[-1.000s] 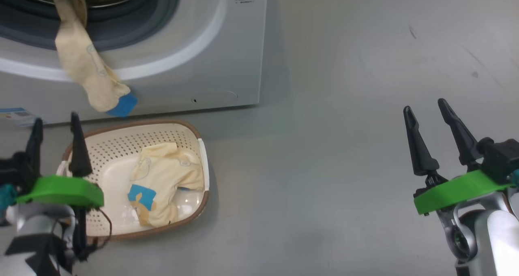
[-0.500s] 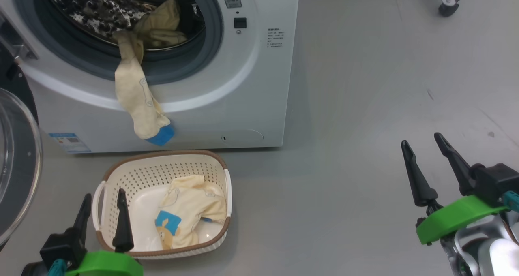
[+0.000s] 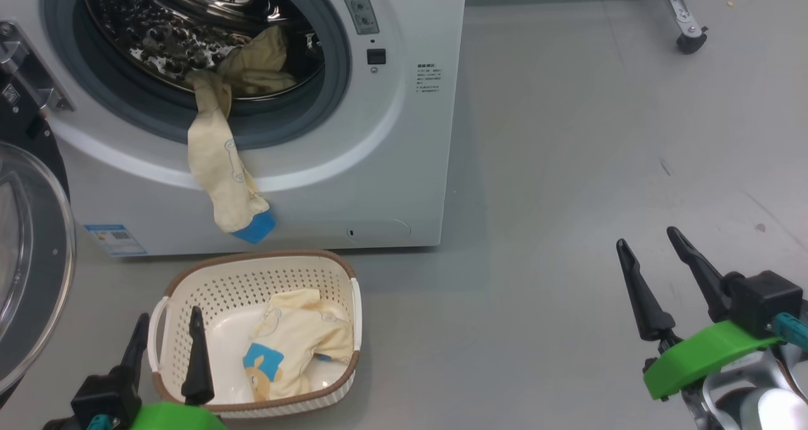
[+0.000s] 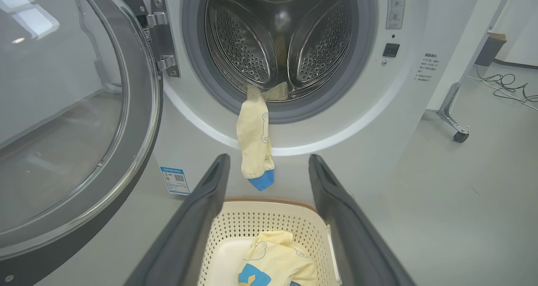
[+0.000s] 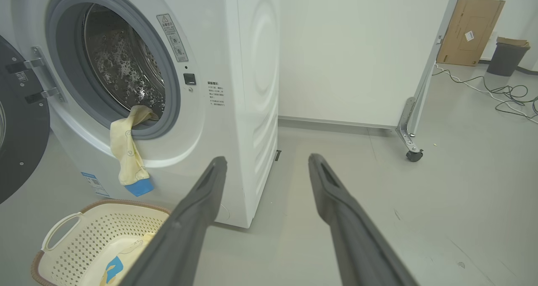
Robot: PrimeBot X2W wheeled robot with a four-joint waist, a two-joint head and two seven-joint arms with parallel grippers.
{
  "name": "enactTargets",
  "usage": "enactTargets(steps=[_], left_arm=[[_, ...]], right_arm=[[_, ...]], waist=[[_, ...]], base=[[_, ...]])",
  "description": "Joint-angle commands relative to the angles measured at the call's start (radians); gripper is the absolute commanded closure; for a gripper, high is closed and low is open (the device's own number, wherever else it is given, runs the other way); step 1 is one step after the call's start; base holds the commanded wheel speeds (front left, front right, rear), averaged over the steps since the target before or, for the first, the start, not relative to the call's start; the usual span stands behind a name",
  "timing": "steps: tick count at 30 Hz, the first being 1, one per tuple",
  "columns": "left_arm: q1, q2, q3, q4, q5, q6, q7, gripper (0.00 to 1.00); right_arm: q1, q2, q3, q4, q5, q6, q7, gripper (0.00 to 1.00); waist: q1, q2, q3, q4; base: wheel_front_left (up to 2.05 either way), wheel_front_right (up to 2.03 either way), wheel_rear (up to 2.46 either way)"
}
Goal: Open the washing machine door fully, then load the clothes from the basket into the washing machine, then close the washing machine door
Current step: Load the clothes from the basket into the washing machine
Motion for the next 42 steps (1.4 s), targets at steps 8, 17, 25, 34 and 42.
enactTargets(steps=[8,17,25,34,42], left_arm=[[-0.044,0.022,0.019,-0.025,0.012,0.005,0.008,0.00],[-0.091,0.026,0.010,-0.005,0.020,0.007,0.012,0.00],[-0.180,0.021,0.016,0.049,0.005,-0.001,0.023,0.00],[-0.420,0.011,0.026,0.235,-0.060,-0.085,0.068,0.00],[-0.713,0.033,0.007,0.494,-0.060,-0.162,0.121,0.00]], right_arm=[[-0.031,-0.013,0.019,-0.042,0.008,0.004,0.004,0.00],[-0.051,-0.013,0.027,-0.046,0.009,0.004,0.001,0.00],[-0.087,-0.012,0.035,-0.059,0.011,0.004,-0.008,0.00],[-0.168,-0.011,0.036,-0.077,0.019,0.004,-0.025,0.00],[-0.250,-0.011,0.058,-0.081,0.027,0.004,-0.047,0.00]], waist=[[0.0001,-0.0001,0.013,0.000],[0.0001,-0.0001,0.058,-0.001],[0.0001,-0.0001,0.141,-0.014],[0.0001,-0.0001,0.305,-0.042],[0.0001,-0.0001,0.477,-0.075]], base=[[0.00,0.00,0.00],[0.00,0.00,0.00],[0.00,0.00,0.00],[0.00,0.00,0.00],[0.00,0.00,0.00]])
